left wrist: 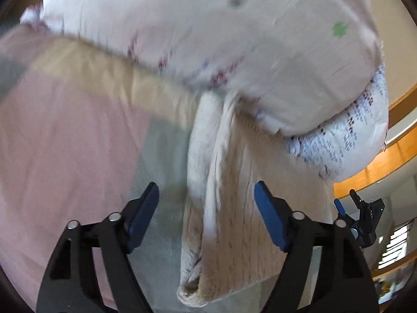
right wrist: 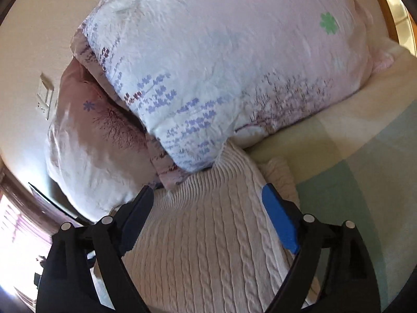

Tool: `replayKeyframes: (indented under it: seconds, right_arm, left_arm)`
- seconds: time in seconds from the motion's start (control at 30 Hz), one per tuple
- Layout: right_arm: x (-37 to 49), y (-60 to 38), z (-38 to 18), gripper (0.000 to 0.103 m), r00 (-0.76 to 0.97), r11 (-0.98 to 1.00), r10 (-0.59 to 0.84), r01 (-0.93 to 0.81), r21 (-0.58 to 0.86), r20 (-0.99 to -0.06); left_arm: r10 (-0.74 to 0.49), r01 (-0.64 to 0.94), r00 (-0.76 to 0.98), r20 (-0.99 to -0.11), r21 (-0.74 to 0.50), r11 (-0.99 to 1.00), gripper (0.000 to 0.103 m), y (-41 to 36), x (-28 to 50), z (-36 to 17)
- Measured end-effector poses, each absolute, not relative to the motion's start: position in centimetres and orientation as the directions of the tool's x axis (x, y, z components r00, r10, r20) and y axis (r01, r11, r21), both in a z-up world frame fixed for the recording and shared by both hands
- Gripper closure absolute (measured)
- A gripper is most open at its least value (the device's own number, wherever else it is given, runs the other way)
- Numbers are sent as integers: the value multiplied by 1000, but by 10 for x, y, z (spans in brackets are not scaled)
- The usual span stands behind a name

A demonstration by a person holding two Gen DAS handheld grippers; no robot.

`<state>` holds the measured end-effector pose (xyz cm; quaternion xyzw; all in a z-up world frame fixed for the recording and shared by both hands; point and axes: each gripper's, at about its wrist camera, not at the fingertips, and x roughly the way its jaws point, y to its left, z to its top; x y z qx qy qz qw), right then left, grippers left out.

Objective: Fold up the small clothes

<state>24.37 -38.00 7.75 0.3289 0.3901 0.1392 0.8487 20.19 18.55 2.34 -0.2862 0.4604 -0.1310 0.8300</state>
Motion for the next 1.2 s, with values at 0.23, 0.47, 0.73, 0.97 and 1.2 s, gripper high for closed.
replayKeyframes:
  seconds: [0.23,0.47,0.73,0.97,1.2]
  right_arm:
    - [221,-388,71,16,619,735,523,20,678,-586]
    - [197,-426,104,16,719,811,369,61,582,-589]
    - [216,-451,97,16,682,796,362,129,592,-635]
    - [260,-438,69,13,500,699,593,70,712,-632]
    - [297,-401,27,12,313,735,597,154,660,-738]
  left_arm:
    - [-613,-74,544,-573,-760,646,83,160,213,16]
    - [-817,283,480,-320,-824,490,88,18,238,114]
    - [-958,314,205,-202,-913,260,49,-123,284,79]
    - [-681,298,464,-567,-623,723,19,-35,253,76]
    - [-599,240,348,-721,-549,800,18,-66,264,30]
